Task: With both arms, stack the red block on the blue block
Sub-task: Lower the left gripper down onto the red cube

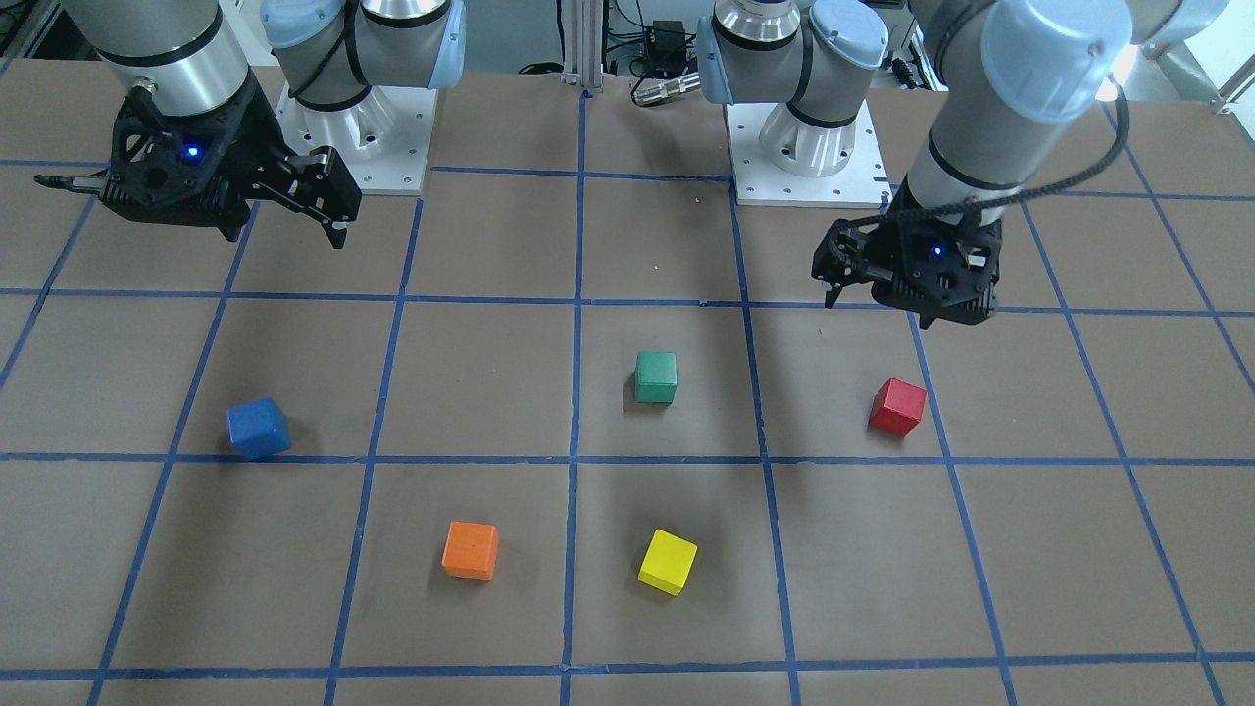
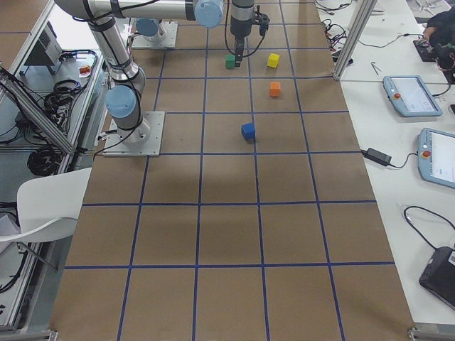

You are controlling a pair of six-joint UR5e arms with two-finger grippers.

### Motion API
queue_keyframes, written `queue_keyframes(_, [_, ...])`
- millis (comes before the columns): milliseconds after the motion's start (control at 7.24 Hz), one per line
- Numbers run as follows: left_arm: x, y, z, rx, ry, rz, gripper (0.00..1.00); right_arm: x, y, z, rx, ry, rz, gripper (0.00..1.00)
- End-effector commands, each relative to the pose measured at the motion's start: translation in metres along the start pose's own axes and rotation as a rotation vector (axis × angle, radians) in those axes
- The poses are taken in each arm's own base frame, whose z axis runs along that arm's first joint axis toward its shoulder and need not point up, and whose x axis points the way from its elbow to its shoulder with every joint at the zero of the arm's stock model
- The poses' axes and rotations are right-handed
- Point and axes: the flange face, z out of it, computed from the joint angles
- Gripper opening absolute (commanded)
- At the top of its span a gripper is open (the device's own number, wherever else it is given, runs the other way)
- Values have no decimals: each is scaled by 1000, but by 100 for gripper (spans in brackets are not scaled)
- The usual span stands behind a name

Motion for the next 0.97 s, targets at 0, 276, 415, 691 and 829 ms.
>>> queue_keyframes(0, [-45,20,73,-3,-2,48,100,0,0,0,-2,0,-2,100])
queue_keyframes(276, [-69,35,117,46,-37,79,100,1,1,2,-5,0,1,100])
queue_keyframes(415, [-72,39,133,21,-17,74,100,0,1,3,-6,0,0,100])
queue_keyframes(691, [-77,33,153,19,-20,65,100,1,1,3,-8,0,1,100])
queue_keyframes(829, [-78,30,162,9,-12,66,100,1,1,3,-8,0,1,100])
